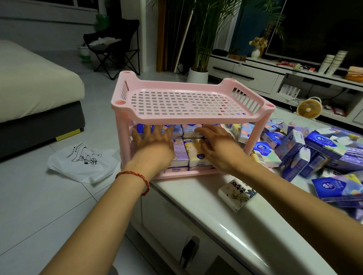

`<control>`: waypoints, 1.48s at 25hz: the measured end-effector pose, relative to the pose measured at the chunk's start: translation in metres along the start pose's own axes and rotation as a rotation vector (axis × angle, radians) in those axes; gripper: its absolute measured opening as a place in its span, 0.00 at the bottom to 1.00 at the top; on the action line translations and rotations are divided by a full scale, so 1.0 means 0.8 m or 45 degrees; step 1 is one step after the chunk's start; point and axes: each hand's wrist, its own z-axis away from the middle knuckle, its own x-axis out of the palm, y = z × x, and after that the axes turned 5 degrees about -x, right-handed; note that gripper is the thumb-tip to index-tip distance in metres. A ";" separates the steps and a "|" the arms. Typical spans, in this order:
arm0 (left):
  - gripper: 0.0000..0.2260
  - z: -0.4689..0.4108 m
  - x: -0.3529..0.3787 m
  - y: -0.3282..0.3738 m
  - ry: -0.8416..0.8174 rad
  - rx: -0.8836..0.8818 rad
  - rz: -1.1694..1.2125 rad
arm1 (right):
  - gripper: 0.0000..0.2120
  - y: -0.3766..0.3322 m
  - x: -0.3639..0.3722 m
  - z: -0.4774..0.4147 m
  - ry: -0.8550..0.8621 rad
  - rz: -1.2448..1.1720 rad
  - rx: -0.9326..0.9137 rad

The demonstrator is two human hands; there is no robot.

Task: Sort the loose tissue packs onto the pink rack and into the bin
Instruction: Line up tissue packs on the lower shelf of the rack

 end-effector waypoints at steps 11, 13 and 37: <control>0.22 0.007 0.005 0.035 0.010 0.191 0.055 | 0.20 -0.003 0.002 0.000 0.115 0.003 0.197; 0.22 0.006 0.005 0.036 0.007 0.192 0.068 | 0.19 -0.001 0.002 0.001 0.114 -0.019 0.199; 0.14 0.126 0.010 0.115 0.097 0.891 0.500 | 0.14 0.127 -0.137 0.178 0.181 0.062 0.590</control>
